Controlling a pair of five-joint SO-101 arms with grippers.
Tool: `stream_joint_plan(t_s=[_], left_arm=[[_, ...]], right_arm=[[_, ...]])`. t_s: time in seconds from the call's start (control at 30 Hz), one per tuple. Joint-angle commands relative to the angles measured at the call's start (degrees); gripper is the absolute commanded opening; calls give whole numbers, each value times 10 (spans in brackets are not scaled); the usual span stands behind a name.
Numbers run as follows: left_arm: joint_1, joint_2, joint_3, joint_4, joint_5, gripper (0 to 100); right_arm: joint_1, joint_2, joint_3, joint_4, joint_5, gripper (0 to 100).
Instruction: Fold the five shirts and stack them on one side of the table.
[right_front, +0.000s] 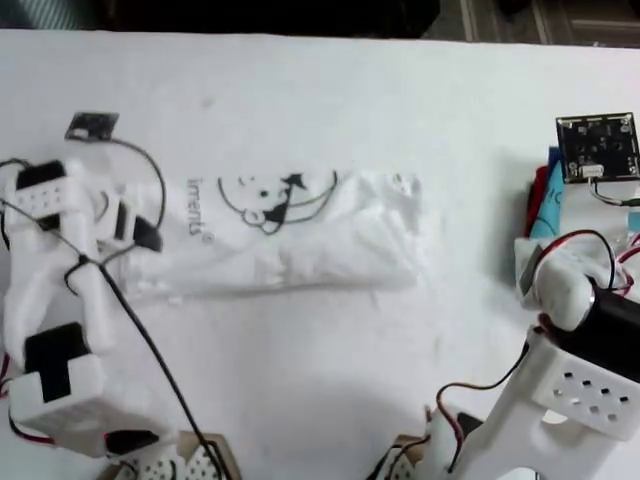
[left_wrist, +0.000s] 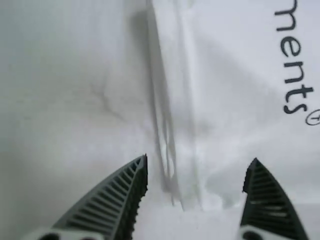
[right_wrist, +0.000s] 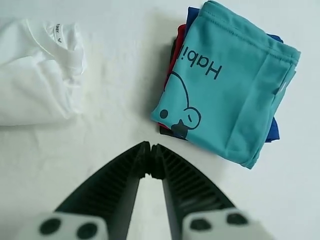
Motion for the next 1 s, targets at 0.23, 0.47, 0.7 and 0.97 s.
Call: stream_joint_plan(t_s=[0.23, 0.47, 0.7, 0.97], left_arm=[[-26, 109, -69, -5, 27, 312], [-17, 221, -189, 62, 33, 260], [7, 303, -297, 128, 28, 65], [0, 302, -332, 145, 32, 22]], right_arm=[[0, -7, -1, -4, 8, 18], [0, -7, -1, -4, 8, 18], [0, -7, -2, -4, 8, 18], [4, -7, -2, -4, 8, 18]])
